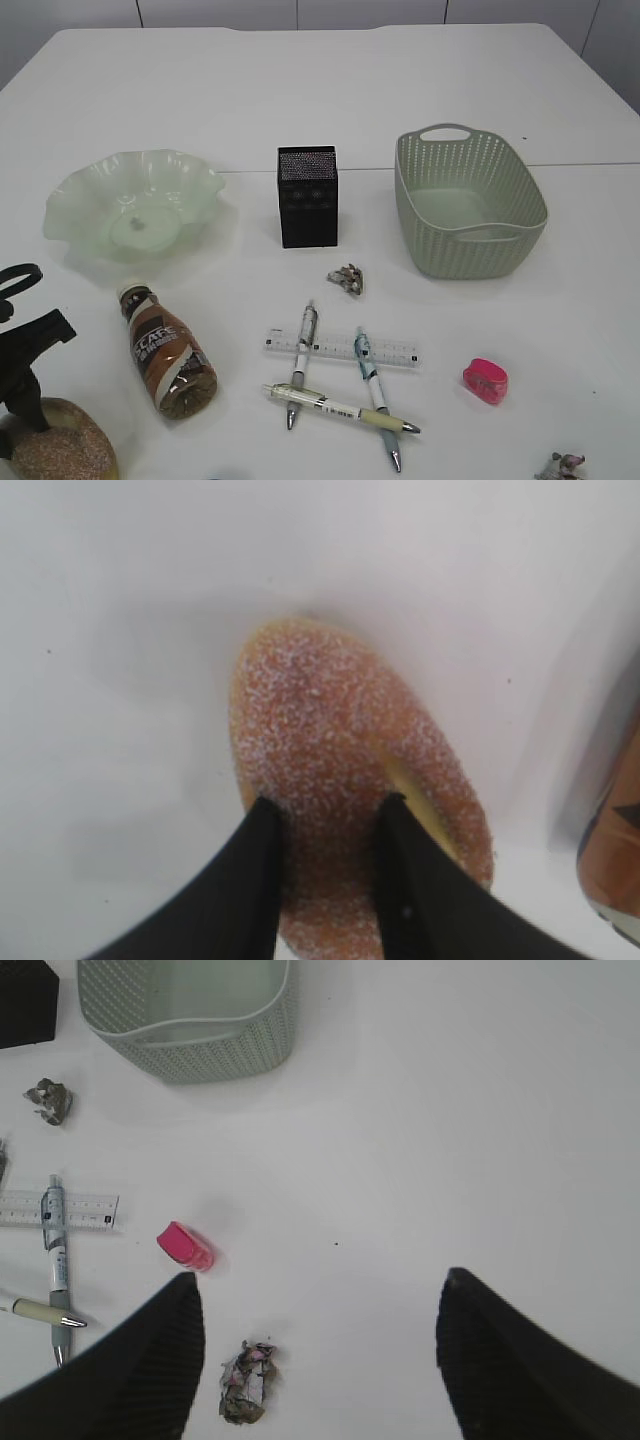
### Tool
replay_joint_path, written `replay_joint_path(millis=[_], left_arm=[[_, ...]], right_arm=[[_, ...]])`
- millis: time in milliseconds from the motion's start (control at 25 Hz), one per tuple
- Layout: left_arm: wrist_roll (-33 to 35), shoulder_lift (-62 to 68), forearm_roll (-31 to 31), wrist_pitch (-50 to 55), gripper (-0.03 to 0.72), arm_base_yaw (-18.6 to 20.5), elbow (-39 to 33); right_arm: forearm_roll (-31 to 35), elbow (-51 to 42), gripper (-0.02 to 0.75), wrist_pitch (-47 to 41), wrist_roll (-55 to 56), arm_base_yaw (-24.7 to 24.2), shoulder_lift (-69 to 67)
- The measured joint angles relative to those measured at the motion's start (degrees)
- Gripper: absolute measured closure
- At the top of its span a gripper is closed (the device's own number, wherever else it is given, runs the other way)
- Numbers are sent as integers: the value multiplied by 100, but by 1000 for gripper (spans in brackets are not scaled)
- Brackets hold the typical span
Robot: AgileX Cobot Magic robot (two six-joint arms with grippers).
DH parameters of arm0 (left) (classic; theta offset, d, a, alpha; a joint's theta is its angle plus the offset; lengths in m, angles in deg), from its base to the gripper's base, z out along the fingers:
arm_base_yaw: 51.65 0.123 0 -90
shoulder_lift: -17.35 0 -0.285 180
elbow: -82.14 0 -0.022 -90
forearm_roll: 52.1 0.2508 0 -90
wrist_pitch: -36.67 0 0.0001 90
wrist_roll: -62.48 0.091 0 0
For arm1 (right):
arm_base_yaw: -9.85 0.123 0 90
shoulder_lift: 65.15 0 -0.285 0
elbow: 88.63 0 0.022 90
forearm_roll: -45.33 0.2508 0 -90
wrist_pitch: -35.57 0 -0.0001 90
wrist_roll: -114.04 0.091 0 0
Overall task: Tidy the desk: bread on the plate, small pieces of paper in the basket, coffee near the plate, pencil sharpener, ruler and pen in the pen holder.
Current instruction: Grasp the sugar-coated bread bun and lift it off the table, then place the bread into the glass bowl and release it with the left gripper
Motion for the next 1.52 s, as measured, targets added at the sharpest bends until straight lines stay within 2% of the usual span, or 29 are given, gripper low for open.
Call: replay_joint_path(millis=[160, 400, 600, 840, 1040, 1240, 1520], left_arm=[[0, 12, 60, 0, 540, 0, 0], [0, -12, 302, 0, 557, -22, 0], [0, -604, 1035, -207, 559, -22, -33], [0, -1379, 1731, -1380, 564, -22, 62], [0, -1024, 2166, -1435, 577, -22, 977], [0, -144, 2622, -1329, 579, -22, 2341], [0, 1320, 2650, -1293, 579, 270, 3647]], right_arm=[[-15, 0, 206, 33, 0, 0, 0], [-74, 0, 206, 46, 0, 0, 0], [-141, 0, 206, 54, 0, 0, 0], [-149, 0, 206, 58, 0, 0, 0], [-149, 0, 206, 69, 0, 0, 0], [-149, 0, 206, 69, 0, 0, 0], [-196, 0, 206, 69, 0, 0, 0]])
